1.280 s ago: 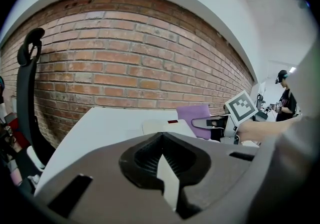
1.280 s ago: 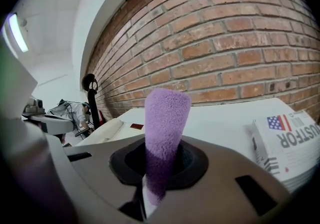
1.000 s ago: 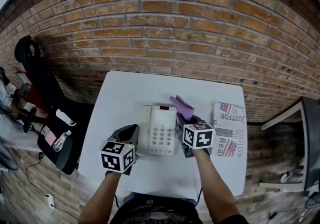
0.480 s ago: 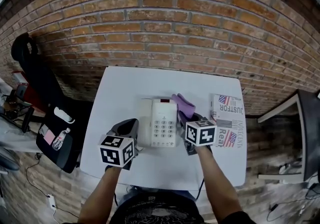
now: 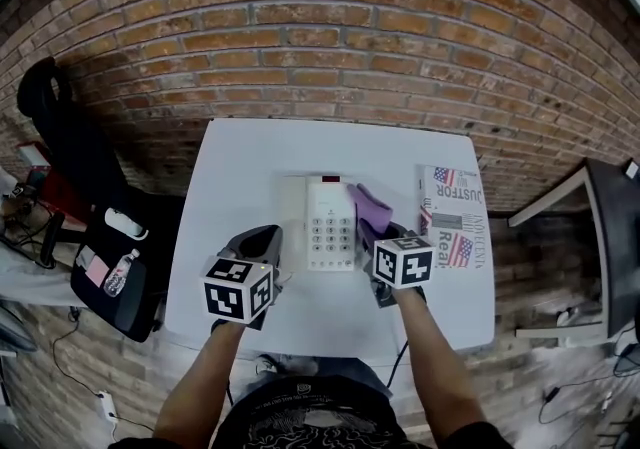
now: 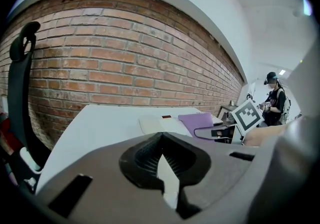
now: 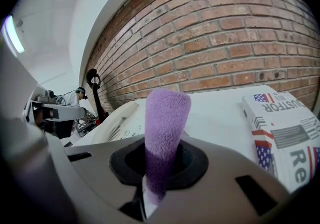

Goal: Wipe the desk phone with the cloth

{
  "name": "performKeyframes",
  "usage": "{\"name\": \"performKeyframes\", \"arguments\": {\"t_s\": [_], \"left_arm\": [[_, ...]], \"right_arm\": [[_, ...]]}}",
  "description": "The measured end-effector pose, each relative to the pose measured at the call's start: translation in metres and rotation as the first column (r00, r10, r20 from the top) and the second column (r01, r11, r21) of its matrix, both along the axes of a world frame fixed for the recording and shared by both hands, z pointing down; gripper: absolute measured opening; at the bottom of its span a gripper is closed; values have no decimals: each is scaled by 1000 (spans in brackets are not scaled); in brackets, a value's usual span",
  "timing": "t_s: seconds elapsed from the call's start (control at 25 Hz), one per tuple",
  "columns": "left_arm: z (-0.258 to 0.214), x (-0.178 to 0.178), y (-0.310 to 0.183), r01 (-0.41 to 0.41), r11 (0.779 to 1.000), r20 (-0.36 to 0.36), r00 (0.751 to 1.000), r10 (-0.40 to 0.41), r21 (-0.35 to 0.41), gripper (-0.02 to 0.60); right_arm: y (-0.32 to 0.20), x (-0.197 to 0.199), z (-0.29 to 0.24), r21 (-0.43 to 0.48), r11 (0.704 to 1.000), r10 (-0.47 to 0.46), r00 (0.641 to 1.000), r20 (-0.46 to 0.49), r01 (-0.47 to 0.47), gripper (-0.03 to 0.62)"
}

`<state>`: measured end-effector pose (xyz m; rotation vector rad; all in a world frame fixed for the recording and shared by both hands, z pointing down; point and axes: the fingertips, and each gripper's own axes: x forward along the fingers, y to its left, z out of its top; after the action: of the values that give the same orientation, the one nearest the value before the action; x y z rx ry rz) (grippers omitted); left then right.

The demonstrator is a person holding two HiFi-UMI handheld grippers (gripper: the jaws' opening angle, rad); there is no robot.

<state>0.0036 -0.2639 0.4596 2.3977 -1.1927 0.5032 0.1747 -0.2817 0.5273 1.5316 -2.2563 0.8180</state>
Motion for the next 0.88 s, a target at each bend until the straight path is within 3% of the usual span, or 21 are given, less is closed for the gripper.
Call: {"name": "performKeyframes", "arguments": {"t_s": [0.88], "left_arm": [[-1,-27,34,-83,996,-49,995,84,13,5]], "right_arm": [[68,-21,7,-38,994,102,994,-27,-103,45]]}}
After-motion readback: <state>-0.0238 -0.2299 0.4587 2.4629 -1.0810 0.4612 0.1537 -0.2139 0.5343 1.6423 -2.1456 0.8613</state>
